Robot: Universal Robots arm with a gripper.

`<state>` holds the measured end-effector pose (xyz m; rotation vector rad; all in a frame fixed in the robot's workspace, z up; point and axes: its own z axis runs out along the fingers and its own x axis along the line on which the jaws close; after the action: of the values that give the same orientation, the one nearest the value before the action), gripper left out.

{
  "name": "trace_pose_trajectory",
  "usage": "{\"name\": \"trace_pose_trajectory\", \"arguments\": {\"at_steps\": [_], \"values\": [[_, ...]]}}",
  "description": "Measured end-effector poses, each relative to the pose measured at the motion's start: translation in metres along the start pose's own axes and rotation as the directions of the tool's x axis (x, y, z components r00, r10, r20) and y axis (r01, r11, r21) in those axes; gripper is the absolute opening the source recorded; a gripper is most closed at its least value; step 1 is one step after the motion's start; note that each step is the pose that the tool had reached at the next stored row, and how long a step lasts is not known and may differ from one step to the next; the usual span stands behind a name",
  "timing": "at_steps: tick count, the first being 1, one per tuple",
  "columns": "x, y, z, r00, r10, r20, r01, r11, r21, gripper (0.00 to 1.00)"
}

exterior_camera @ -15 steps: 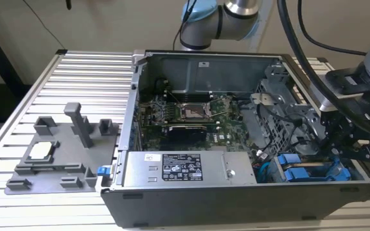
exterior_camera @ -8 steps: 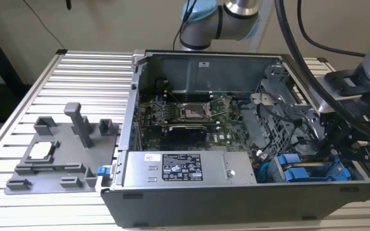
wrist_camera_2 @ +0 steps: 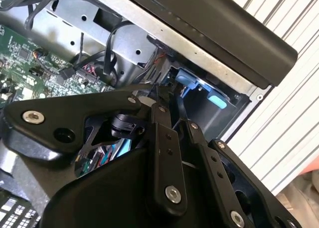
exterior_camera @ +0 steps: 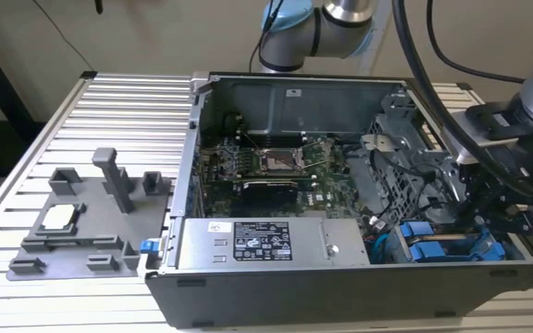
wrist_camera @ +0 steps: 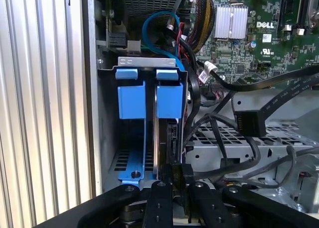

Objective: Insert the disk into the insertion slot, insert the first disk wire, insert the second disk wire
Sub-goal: 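Insert the first disk wire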

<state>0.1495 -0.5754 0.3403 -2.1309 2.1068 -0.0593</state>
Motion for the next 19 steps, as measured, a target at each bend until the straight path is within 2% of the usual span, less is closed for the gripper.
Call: {"name": "trace_pose_trajectory", "arguments": {"at_steps": [19], "values": [[0.0001,0.0005,0.0034,1.0,0.001,-0.0001,-0.001,1.0,0.0,0.19]]}}
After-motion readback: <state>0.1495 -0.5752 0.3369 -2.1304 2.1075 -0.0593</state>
